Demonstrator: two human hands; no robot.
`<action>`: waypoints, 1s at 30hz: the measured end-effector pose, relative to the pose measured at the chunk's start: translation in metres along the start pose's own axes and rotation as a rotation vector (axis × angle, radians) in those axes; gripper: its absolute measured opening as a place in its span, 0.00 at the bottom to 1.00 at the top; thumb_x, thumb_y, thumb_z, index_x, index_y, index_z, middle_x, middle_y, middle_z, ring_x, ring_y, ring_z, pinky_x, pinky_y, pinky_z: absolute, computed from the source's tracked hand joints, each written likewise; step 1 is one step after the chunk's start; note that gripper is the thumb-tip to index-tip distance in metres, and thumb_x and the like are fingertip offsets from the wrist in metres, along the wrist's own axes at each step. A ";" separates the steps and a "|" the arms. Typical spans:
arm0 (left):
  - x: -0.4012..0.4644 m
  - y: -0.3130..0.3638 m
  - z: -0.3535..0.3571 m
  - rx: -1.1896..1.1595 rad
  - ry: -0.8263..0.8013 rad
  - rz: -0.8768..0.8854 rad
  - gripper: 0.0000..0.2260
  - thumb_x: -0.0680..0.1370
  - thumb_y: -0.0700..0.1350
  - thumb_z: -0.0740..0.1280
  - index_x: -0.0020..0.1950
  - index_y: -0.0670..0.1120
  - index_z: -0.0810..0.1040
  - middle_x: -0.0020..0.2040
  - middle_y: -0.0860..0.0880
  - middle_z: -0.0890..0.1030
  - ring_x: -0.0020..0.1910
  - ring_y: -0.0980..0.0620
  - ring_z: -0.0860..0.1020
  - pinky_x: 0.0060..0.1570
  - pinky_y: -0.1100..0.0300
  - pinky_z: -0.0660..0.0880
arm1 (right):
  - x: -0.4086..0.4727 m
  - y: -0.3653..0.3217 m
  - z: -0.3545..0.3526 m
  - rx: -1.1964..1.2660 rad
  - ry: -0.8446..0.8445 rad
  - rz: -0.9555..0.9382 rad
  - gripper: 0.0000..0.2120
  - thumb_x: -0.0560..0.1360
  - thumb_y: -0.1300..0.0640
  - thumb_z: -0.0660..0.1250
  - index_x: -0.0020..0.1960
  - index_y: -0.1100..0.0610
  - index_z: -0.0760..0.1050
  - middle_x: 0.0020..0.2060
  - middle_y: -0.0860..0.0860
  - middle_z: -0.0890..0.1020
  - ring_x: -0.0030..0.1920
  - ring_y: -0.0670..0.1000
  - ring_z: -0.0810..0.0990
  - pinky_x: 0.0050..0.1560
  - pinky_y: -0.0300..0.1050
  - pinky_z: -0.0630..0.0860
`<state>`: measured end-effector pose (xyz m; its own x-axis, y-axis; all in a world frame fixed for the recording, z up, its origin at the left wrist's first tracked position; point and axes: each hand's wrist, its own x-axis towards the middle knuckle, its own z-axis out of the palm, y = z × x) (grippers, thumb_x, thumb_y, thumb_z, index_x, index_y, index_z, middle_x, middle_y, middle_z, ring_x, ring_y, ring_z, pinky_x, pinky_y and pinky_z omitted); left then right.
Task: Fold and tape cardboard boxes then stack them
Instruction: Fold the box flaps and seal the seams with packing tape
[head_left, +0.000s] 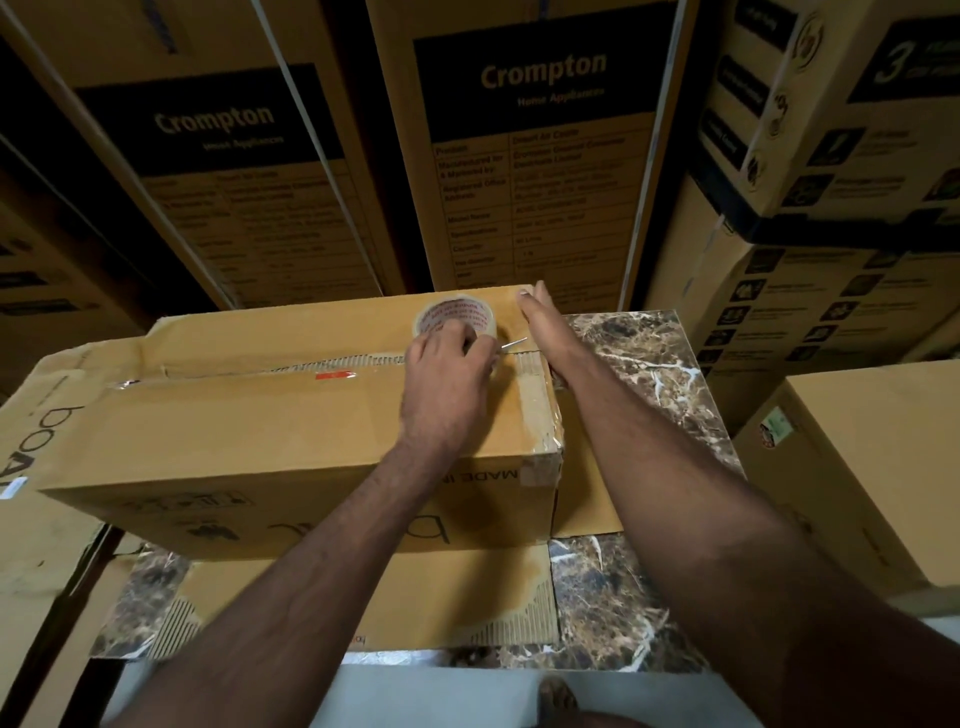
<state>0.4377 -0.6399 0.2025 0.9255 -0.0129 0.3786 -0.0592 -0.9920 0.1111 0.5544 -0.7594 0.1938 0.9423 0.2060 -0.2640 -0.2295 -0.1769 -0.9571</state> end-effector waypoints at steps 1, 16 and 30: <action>0.000 -0.001 -0.001 0.009 0.003 -0.006 0.12 0.81 0.49 0.65 0.64 0.49 0.77 0.64 0.44 0.74 0.64 0.44 0.70 0.66 0.48 0.67 | -0.002 0.004 0.001 0.011 -0.007 -0.002 0.31 0.87 0.49 0.51 0.83 0.55 0.40 0.82 0.53 0.50 0.81 0.53 0.53 0.78 0.50 0.52; 0.005 -0.003 0.007 0.047 0.060 0.008 0.14 0.81 0.53 0.65 0.65 0.50 0.75 0.64 0.44 0.75 0.62 0.45 0.73 0.66 0.46 0.66 | -0.133 0.071 0.009 0.095 -0.004 -0.138 0.27 0.86 0.41 0.46 0.82 0.43 0.45 0.81 0.47 0.53 0.78 0.50 0.57 0.73 0.47 0.54; -0.018 0.003 0.005 0.023 -0.015 0.018 0.15 0.80 0.49 0.67 0.66 0.50 0.74 0.67 0.44 0.72 0.66 0.44 0.70 0.69 0.46 0.65 | -0.157 0.129 0.004 -0.392 0.112 -0.506 0.49 0.70 0.20 0.43 0.82 0.46 0.38 0.77 0.33 0.50 0.70 0.46 0.67 0.65 0.55 0.75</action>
<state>0.4228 -0.6428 0.1915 0.9300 -0.0321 0.3662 -0.0672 -0.9942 0.0836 0.3756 -0.8103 0.1111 0.9351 0.2584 0.2426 0.3358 -0.4266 -0.8398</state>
